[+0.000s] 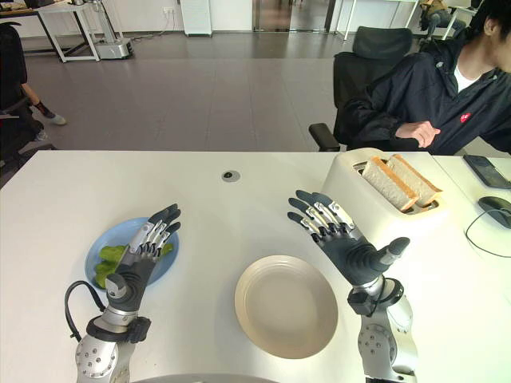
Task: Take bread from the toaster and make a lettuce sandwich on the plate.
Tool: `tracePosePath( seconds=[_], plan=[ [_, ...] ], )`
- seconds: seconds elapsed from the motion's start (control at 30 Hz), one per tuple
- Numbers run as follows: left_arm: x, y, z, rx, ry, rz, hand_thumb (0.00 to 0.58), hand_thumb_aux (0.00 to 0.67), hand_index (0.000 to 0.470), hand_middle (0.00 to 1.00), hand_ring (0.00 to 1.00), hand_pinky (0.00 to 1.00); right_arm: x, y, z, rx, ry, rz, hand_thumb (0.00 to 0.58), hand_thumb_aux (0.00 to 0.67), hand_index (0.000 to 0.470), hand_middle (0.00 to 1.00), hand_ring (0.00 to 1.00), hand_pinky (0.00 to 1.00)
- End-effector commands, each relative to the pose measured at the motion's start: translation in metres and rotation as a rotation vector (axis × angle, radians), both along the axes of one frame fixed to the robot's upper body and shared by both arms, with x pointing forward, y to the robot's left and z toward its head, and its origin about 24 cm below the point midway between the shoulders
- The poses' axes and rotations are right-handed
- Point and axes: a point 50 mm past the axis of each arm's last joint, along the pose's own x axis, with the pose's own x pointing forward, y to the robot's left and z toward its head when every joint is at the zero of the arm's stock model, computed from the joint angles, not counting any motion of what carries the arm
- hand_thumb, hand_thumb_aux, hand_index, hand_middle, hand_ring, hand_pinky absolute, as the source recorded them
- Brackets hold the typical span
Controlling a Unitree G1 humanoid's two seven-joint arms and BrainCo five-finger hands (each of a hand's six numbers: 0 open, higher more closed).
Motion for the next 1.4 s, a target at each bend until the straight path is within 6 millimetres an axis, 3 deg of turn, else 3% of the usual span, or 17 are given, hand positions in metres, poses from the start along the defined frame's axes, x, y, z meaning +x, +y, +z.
tracePosePath(
  seconds=[0.03, 0.53, 0.6, 0.73, 0.83, 0.97, 1.07, 1.2, 1.23, 1.27, 1.33, 1.4],
  plan=[
    [0.001, 0.000, -0.004, 0.027, 0.028, 0.005, 0.000, 0.000, 0.000, 0.00, 0.00, 0.00, 0.001, 0.000, 0.000, -0.009, 0.005, 0.005, 0.000, 0.000, 0.000, 0.00, 0.00, 0.00],
    [0.002, -0.001, -0.006, 0.058, 0.034, 0.005, 0.000, 0.000, 0.000, 0.00, 0.00, 0.00, 0.004, -0.005, 0.003, -0.017, -0.009, -0.053, 0.000, 0.000, 0.000, 0.00, 0.00, 0.00],
    [0.002, -0.002, -0.006, 0.059, 0.035, 0.005, 0.000, 0.000, 0.000, 0.00, 0.00, 0.00, 0.010, -0.022, 0.028, -0.105, -0.082, -0.191, 0.000, 0.000, 0.000, 0.00, 0.00, 0.00],
    [0.002, -0.006, -0.008, 0.058, 0.038, 0.002, 0.000, 0.000, 0.000, 0.00, 0.00, 0.00, 0.024, -0.084, 0.108, -0.446, -0.246, -0.588, 0.000, 0.000, 0.000, 0.00, 0.00, 0.00],
    [0.001, -0.009, -0.007, 0.054, 0.035, 0.002, 0.000, 0.000, 0.000, 0.00, 0.00, 0.00, 0.029, -0.131, 0.141, -0.754, -0.224, -0.862, 0.000, 0.000, 0.000, 0.00, 0.00, 0.00],
    [0.002, -0.013, -0.007, 0.051, 0.033, 0.008, 0.000, 0.000, 0.000, 0.00, 0.00, 0.00, 0.045, -0.170, 0.128, -1.138, -0.086, -1.039, 0.000, 0.000, 0.000, 0.00, 0.00, 0.00],
    [-0.001, -0.013, -0.008, 0.046, 0.029, 0.030, 0.000, 0.000, 0.000, 0.00, 0.00, 0.00, 0.064, -0.187, 0.092, -1.285, 0.026, -1.039, 0.000, 0.000, 0.000, 0.00, 0.00, 0.00],
    [0.000, -0.013, -0.008, 0.043, 0.027, 0.033, 0.000, 0.000, 0.000, 0.00, 0.00, 0.00, 0.068, -0.194, 0.062, -1.375, 0.088, -0.986, 0.000, 0.000, 0.000, 0.00, 0.00, 0.00],
    [0.000, -0.013, -0.008, 0.042, 0.026, 0.032, 0.000, 0.000, 0.000, 0.00, 0.00, 0.00, 0.068, -0.195, 0.058, -1.385, 0.097, -0.978, 0.049, 0.029, 0.020, 0.00, 0.00, 0.00],
    [0.000, -0.013, -0.008, 0.042, 0.026, 0.031, 0.000, 0.000, 0.000, 0.00, 0.00, 0.00, 0.069, -0.196, 0.055, -1.392, 0.104, -0.973, 0.275, 0.184, 0.129, 0.00, 0.00, 0.00],
    [0.000, -0.013, -0.007, 0.040, 0.023, 0.032, 0.000, 0.000, 0.000, 0.00, 0.00, 0.00, 0.069, -0.195, 0.052, -1.400, 0.107, -0.959, 0.395, 0.292, 0.205, 0.00, 0.00, 0.00],
    [0.000, -0.013, -0.007, 0.040, 0.021, 0.032, 0.000, 0.000, 0.000, 0.00, 0.00, 0.00, 0.070, -0.193, 0.051, -1.402, 0.096, -0.946, 0.460, 0.365, 0.256, 0.00, 0.00, 0.00]
  ],
)
